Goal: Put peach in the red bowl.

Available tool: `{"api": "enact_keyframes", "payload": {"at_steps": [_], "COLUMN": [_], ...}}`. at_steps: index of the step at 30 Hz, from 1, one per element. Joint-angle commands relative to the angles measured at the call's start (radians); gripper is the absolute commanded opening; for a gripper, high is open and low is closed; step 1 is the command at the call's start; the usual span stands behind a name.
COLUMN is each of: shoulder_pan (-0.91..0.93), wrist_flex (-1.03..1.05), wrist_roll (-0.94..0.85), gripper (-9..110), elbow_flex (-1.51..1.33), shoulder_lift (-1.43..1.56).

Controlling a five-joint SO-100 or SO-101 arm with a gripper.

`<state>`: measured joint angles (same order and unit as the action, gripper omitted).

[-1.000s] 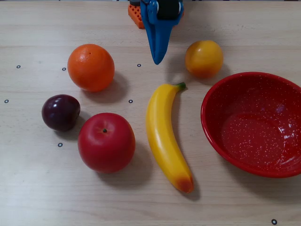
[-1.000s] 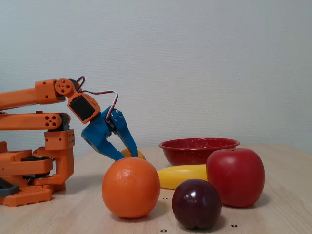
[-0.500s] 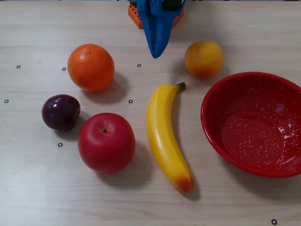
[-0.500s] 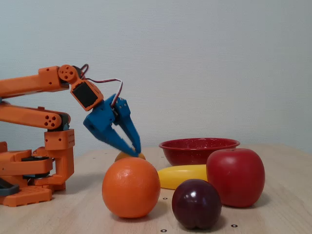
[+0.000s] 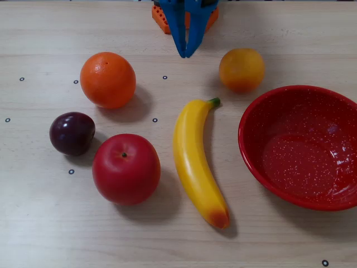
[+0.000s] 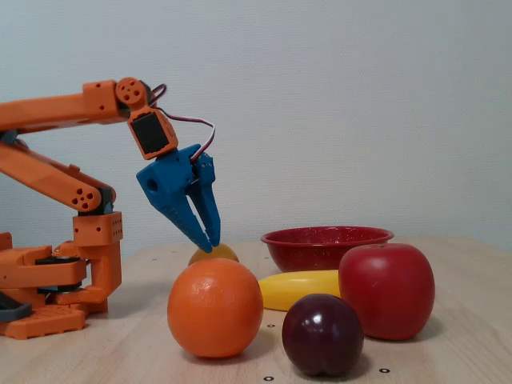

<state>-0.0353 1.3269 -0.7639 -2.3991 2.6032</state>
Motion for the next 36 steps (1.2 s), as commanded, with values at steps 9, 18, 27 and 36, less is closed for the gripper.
{"api": "enact_keyframes", "payload": {"at_steps": [9, 18, 27, 36], "shoulder_pan": [-0.020, -0.078, -0.176, -0.267], "wrist_flex": [0.176, 0.347, 0.439, 0.439], "wrist_roll": [-0.192, -0.178, -0.100, -0.098], "gripper": [23, 32, 34, 35], "elbow_flex": [0.258, 0.492, 0.620, 0.600], "shoulder_lift": [-0.158, -0.348, -0.499, -0.558]}}
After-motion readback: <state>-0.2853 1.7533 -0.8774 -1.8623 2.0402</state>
